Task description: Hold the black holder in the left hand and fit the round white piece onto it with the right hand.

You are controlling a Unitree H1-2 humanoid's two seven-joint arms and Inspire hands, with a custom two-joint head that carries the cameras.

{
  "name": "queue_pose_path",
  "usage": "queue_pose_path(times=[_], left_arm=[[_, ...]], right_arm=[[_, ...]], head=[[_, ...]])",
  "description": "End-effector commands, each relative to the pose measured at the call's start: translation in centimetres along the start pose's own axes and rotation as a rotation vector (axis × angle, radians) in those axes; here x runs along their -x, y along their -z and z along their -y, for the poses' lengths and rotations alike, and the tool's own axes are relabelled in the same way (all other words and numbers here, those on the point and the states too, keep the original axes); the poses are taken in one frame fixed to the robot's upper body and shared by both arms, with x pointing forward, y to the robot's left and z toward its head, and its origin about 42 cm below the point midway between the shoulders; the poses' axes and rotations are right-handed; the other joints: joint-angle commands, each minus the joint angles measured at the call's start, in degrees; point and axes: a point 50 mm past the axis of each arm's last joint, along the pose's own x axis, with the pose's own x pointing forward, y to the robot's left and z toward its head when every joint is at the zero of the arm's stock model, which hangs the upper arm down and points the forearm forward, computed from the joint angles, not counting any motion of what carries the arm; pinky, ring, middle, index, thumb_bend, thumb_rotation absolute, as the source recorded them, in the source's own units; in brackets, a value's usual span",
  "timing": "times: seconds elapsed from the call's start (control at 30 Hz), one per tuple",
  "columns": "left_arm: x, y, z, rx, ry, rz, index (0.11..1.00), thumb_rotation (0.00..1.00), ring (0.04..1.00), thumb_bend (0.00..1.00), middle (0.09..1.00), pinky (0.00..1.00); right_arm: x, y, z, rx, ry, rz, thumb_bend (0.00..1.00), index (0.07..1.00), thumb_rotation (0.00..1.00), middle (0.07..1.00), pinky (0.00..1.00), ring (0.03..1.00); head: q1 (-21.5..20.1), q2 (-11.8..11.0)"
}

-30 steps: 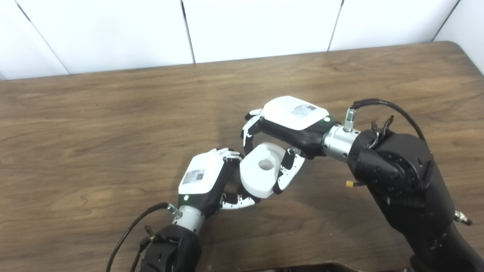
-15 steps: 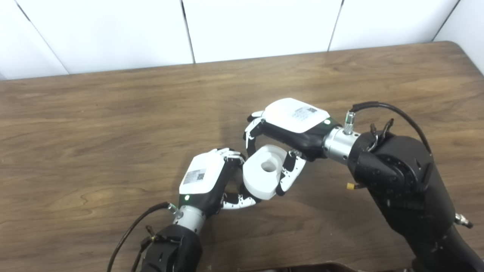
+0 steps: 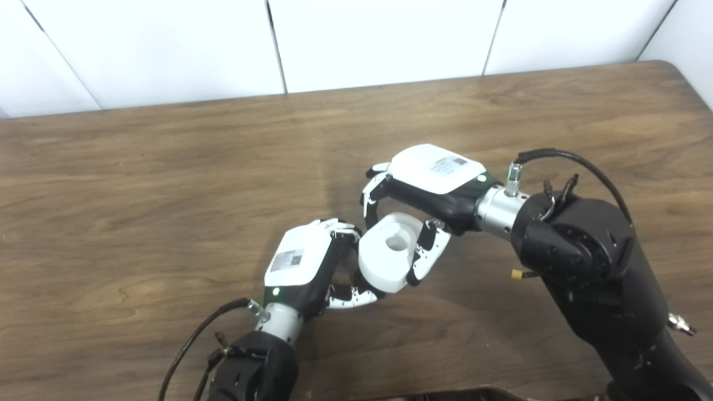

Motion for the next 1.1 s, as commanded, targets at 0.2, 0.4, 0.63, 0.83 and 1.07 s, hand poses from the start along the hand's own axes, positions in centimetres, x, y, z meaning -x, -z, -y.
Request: queue_pose_path(times=[0.2, 0.4, 0.63, 0.83, 1.07], left_arm=[[0.1, -0.6, 0.0, 0.001, 0.023, 0.024, 0.486, 0.05, 0.850, 0.52, 0.772, 0.88], [0.0, -0.6, -0.1, 0.000, 0.025, 0.024, 0.486, 0.06, 0.851, 0.52, 0.771, 0.88], [0.0, -0.7, -0.2, -0.003, 0.029, 0.020, 0.486, 0.06, 0.853, 0.52, 0.774, 0.88], [-0.1, -0.8, -0.2, -0.004, 0.029, 0.022, 0.486, 0.06, 0.854, 0.52, 0.776, 0.88], [-0.1, -0.8, -0.2, 0.000, 0.026, 0.022, 0.486, 0.06, 0.855, 0.52, 0.775, 0.89]], right_arm=[[0.1, 0.3, 0.0, 0.013, 0.061, -0.003, 0.53, 0.482, 0.14, 0.767, 0.82, 0.890], [0.0, 0.5, -0.3, 0.010, 0.052, -0.007, 0.53, 0.484, 0.14, 0.769, 0.82, 0.889], [0.0, 0.5, -0.6, 0.015, 0.039, -0.010, 0.53, 0.489, 0.15, 0.771, 0.82, 0.890], [0.0, 0.5, -0.7, 0.018, 0.026, -0.008, 0.52, 0.491, 0.15, 0.773, 0.83, 0.895], [-0.2, 0.7, -0.4, 0.024, 0.002, 0.000, 0.94, 0.612, 0.27, 0.785, 0.85, 0.902]], head=[[-0.01, 0.23], [0.06, 0.45], [0.15, 0.73], [0.31, 0.89], [0.25, 1.06]])
